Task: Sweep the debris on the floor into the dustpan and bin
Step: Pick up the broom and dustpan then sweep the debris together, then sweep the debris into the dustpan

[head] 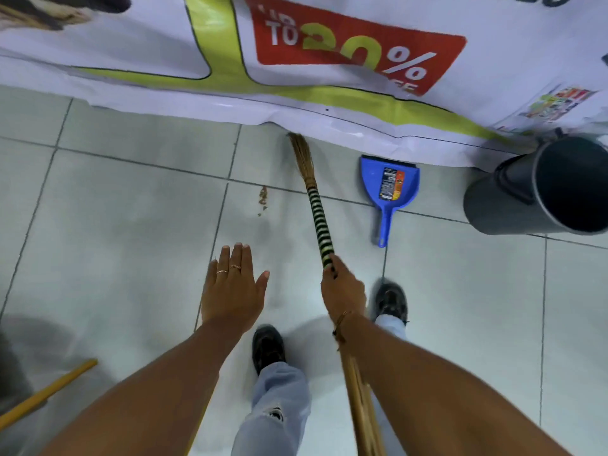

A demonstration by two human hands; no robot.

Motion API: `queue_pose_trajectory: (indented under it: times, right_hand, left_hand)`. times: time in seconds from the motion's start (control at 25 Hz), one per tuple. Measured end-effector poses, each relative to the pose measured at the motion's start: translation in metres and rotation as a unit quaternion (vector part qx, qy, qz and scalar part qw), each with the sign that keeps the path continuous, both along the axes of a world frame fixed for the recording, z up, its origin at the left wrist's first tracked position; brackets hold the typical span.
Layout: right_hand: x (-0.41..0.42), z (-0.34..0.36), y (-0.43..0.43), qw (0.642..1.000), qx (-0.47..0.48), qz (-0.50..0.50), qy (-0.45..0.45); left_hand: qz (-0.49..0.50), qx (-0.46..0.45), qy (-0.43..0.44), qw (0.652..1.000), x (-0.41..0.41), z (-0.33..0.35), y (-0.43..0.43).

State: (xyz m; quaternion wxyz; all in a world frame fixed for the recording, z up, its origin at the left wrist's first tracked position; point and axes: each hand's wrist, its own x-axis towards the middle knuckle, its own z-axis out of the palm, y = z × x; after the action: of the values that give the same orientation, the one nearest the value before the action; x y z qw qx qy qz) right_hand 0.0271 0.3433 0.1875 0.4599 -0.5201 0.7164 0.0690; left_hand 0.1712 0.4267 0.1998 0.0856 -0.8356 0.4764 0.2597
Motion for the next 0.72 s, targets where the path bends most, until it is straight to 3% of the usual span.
queue_pose_trajectory:
  times: [0.12,0.28,0.44,0.72]
  right_hand:
    - [-0.046,-0.008,-0.102,0.998,-0.037,0.044,0.026]
    - [-0.131,-0.028,-0.228,0.996,-0.014,0.022,0.082]
    - [-0.208,-0.067,-0.315,0.989,0.004,0.062,0.132]
    - [-0.266,-0.192,-0.394,0.986,0.086,0.113,0.083]
  left_hand:
    - [-0.021,-0.029,0.004,0.999,-0.03,-0.006,-0.073]
    - [-0.023,-0.049,0.025,0.998,-0.099,-0.033,-0.194]
    - [0.045,0.016,0.081,0.996,-0.19,-0.093,-0.299]
    - [0.232,0.159,0.139,0.95,-0.293,-0.229,-0.389]
